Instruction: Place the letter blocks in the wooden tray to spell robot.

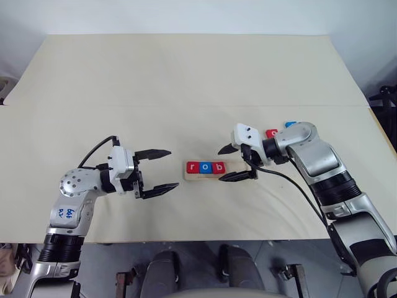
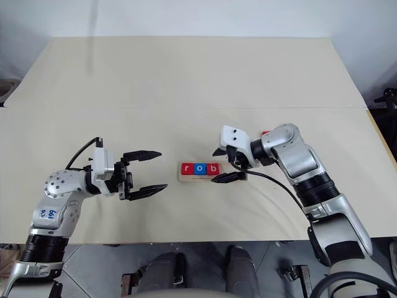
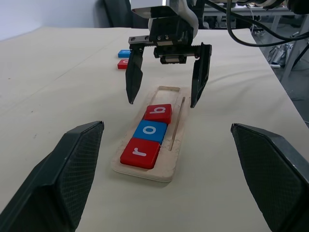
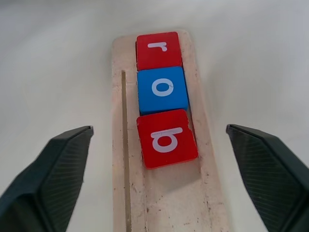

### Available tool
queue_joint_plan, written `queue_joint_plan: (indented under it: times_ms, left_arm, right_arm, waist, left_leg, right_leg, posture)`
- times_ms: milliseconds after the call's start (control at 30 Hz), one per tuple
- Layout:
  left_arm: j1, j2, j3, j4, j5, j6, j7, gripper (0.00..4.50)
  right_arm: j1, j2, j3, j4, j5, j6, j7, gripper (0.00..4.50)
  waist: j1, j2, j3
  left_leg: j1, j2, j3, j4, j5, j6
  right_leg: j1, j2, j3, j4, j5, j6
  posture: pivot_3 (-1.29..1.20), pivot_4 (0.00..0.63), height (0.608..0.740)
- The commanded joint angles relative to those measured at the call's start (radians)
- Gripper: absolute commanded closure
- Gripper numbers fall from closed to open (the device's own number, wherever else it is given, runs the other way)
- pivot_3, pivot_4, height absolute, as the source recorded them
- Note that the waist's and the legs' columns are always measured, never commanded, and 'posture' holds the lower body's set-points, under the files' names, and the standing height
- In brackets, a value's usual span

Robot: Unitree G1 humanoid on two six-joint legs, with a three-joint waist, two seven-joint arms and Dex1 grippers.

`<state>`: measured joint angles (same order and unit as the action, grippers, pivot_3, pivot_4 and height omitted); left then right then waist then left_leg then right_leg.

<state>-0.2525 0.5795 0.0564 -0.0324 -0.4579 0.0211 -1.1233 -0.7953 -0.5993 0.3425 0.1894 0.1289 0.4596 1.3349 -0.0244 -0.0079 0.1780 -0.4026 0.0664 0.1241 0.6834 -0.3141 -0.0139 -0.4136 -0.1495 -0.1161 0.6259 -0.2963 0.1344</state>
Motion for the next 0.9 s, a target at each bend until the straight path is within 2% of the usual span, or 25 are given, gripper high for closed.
queue_joint_plan:
  times_ms: [33, 67, 167, 533, 900]
  left_arm:
    - [-0.007, -0.005, -0.002, -0.033, -0.004, -0.007, 0.003, 0.0]
    - [-0.008, -0.006, -0.001, -0.031, -0.003, -0.008, 0.002, 0.0]
    - [-0.011, -0.007, -0.001, -0.026, -0.003, -0.009, 0.0, 0.0]
    - [-0.018, -0.005, -0.001, -0.025, -0.003, -0.003, -0.002, 0.0]
    - [-0.016, -0.005, 0.001, -0.031, 0.0, -0.002, 0.01, 0.0]
  right_arm:
    - [0.033, -0.049, -0.052, -0.07, 0.038, 0.003, 0.021, 0.04]
    - [0.044, -0.058, -0.058, -0.083, 0.045, 0.011, 0.021, 0.04]
    - [0.074, -0.07, -0.073, -0.121, 0.066, 0.037, 0.014, 0.62]
    - [0.119, -0.044, -0.035, -0.143, 0.052, 0.055, -0.047, 4.46]
    - [0.105, -0.01, -0.018, -0.137, 0.051, 0.08, -0.071, 4.46]
  waist:
    - [0.003, 0.0, 0.0]
    - [0.003, 0.0, 0.0]
    - [0.002, 0.0, 0.0]
    - [-0.001, 0.0, 0.0]
    - [-0.001, 0.0, 0.0]
  left_leg:
    - [0.0, 0.0, 0.0, 0.0, 0.0, 0.0]
    - [0.0, 0.0, 0.0, 0.0, 0.0, 0.0]
    - [0.0, 0.0, 0.0, 0.0, 0.0, 0.0]
    - [0.0, 0.0, 0.0, 0.0, 0.0, 0.0]
    - [0.0, 0.0, 0.0, 0.0, 0.0, 0.0]
  right_leg:
    - [0.0, 0.0, 0.0, 0.0, 0.0, 0.0]
    - [0.0, 0.0, 0.0, 0.0, 0.0, 0.0]
    - [0.0, 0.0, 0.0, 0.0, 0.0, 0.0]
    - [0.0, 0.0, 0.0, 0.0, 0.0, 0.0]
    - [0.0, 0.0, 0.0, 0.0, 0.0, 0.0]
  posture:
    - [0.0, 0.15, 0.74]
    - [0.0, 0.15, 0.74]
    - [0.0, 0.15, 0.74]
    - [0.0, 0.15, 0.74]
    - [0.0, 0.15, 0.74]
